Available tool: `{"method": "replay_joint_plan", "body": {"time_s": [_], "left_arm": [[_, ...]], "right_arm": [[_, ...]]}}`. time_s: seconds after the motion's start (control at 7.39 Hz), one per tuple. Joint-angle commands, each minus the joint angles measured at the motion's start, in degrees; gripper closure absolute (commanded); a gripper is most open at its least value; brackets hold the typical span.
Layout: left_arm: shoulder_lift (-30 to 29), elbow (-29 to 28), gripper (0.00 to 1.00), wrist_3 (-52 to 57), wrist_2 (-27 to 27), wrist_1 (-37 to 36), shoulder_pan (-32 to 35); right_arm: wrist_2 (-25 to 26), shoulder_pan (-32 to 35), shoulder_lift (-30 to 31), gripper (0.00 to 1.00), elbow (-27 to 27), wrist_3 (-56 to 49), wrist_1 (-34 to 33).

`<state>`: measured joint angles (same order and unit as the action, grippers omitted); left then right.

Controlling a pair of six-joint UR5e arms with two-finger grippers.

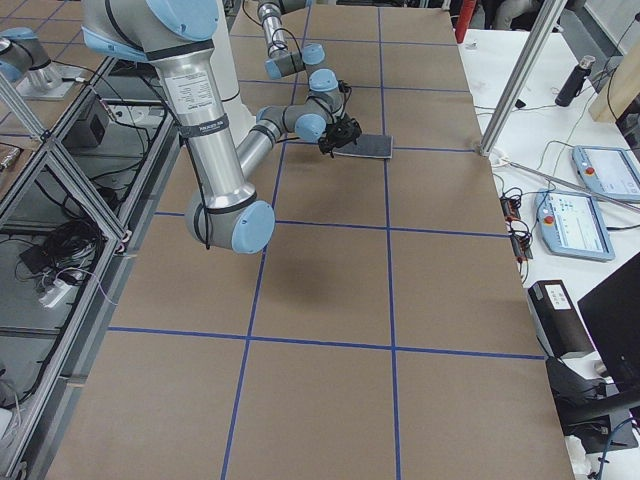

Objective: Fold towel twice with both arms
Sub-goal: 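Move the left gripper to the towel's near end while the right gripper hovers beside it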

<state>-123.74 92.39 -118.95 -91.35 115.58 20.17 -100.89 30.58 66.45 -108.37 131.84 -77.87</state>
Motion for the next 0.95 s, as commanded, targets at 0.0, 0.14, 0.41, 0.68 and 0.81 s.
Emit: {"method": "replay_joint_plan", "body": {"time_s": [0.0,0.14,0.41,0.68,0.81], "left_arm": [[-0.45,0.5,1.0,-0.23,0.03,-0.09,0.13],[-0.54,0.85,1.0,-0.32,-0.06,-0.09,0.13],[-1.06,2.34,1.0,-2.67,0.12,-0.17,-0.13],[-0.28,5.85,1.0,-5.07,3.97,-0.35,-2.48],[1.29,7.78,1.0,-5.33,5.2,-0.35,-3.9]], "right_arm": [[0.08,0.0,0.0,0.0,0.0,0.0,0.0],[0.0,0.0,0.0,0.0,0.0,0.0,0.0],[-0.09,0.0,0.0,0.0,-0.09,0.0,0.0],[-0.09,0.0,0.0,0.0,-0.09,0.0,0.0],[-0.09,0.0,0.0,0.0,-0.09,0.0,0.0]]}}
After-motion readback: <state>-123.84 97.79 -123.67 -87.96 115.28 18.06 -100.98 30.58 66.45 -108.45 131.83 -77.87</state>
